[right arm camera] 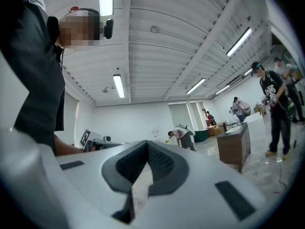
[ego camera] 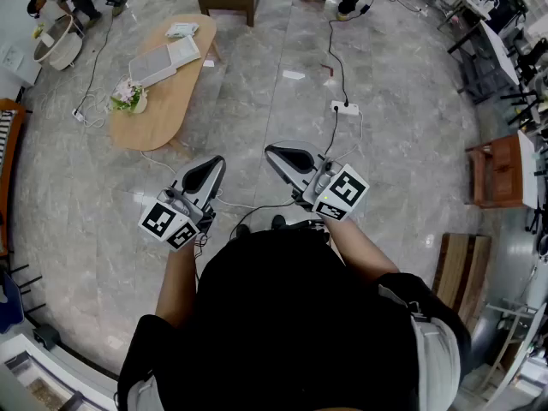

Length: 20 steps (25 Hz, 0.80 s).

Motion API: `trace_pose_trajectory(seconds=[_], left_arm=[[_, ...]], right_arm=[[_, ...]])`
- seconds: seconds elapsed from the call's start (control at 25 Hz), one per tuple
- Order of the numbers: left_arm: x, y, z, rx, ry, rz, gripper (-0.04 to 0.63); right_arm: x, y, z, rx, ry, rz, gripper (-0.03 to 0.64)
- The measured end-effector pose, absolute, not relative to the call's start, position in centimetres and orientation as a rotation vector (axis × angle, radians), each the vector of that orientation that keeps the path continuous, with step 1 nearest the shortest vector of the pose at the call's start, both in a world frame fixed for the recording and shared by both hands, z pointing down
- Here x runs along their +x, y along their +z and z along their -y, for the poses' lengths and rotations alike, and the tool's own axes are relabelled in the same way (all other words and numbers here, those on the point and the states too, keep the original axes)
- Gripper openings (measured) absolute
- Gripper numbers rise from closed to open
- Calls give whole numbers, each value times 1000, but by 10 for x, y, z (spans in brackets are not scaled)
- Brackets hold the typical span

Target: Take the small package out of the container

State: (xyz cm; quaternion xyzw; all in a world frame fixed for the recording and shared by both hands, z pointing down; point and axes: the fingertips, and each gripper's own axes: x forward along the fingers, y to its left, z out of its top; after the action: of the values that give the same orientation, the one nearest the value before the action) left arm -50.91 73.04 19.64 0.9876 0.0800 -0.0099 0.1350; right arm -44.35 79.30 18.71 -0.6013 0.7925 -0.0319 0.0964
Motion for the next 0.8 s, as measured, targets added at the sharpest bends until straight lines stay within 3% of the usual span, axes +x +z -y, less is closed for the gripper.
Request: trace_pose_trajectory(seconds=[0.8], left_arm=[[-454,218,-757,2836,103,-130,17]], right_arm=[[-347,225,-861,-1856,-166,-2279,12]])
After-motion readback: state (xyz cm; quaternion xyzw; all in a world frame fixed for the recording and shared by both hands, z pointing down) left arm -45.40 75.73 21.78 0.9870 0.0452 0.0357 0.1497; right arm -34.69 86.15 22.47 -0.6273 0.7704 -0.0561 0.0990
